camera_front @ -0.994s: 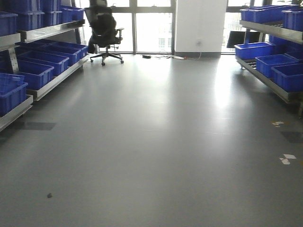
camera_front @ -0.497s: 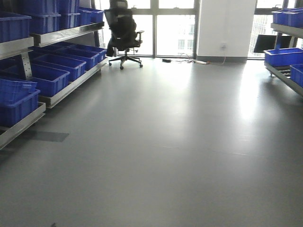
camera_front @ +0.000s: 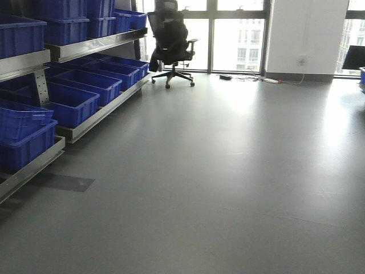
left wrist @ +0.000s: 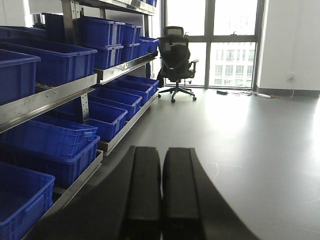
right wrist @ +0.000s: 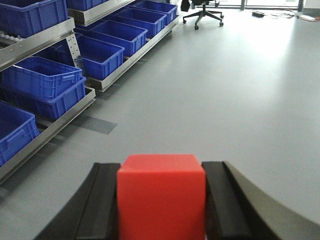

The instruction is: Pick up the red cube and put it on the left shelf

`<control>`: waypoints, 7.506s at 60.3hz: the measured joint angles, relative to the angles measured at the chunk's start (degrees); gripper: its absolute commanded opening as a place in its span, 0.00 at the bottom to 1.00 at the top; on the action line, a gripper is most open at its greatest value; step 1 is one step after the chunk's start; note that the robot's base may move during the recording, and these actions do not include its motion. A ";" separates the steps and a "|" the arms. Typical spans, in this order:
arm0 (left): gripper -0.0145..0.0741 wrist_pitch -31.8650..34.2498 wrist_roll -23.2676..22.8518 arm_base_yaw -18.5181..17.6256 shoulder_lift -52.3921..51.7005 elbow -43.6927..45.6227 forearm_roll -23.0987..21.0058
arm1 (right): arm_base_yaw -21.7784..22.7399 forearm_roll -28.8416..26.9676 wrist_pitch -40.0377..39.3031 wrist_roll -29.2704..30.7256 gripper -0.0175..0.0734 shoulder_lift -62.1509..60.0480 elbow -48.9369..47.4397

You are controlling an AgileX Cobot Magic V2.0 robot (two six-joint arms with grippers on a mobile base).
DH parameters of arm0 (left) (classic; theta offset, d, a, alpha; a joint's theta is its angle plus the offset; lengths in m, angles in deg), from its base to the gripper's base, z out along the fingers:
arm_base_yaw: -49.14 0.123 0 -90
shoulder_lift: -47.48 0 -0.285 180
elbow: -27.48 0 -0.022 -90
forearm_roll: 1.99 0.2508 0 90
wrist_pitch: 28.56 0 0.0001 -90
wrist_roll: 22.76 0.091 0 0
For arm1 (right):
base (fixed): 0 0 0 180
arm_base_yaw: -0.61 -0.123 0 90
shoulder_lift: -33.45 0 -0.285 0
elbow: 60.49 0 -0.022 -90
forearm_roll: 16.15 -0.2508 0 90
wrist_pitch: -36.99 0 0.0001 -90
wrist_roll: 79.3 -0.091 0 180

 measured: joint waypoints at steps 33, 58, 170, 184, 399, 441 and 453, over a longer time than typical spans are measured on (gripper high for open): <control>0.28 0.00 0.00 0.00 0.00 0.00 0.00 | 0.00 0.00 0.00 0.00 0.25 0.00 0.00; 0.28 0.00 0.00 0.00 0.00 0.00 0.00 | 0.00 0.00 0.00 0.00 0.25 0.00 0.00; 0.28 0.00 0.00 0.00 0.00 0.00 0.00 | 0.00 0.00 0.00 0.00 0.25 0.00 0.00; 0.28 0.00 0.00 0.00 0.00 0.00 0.00 | 0.00 0.00 0.00 0.00 0.25 0.00 0.00; 0.28 0.00 0.00 0.00 0.00 0.00 0.00 | 0.00 0.00 -13.17 0.00 0.25 25.57 -9.57; 0.28 0.00 0.00 0.00 0.00 0.00 0.00 | 0.00 0.00 -12.98 0.00 0.25 20.93 -6.29; 0.28 0.00 0.00 0.00 0.00 0.00 0.00 | 1.15 -0.16 -18.99 0.00 0.25 11.50 5.76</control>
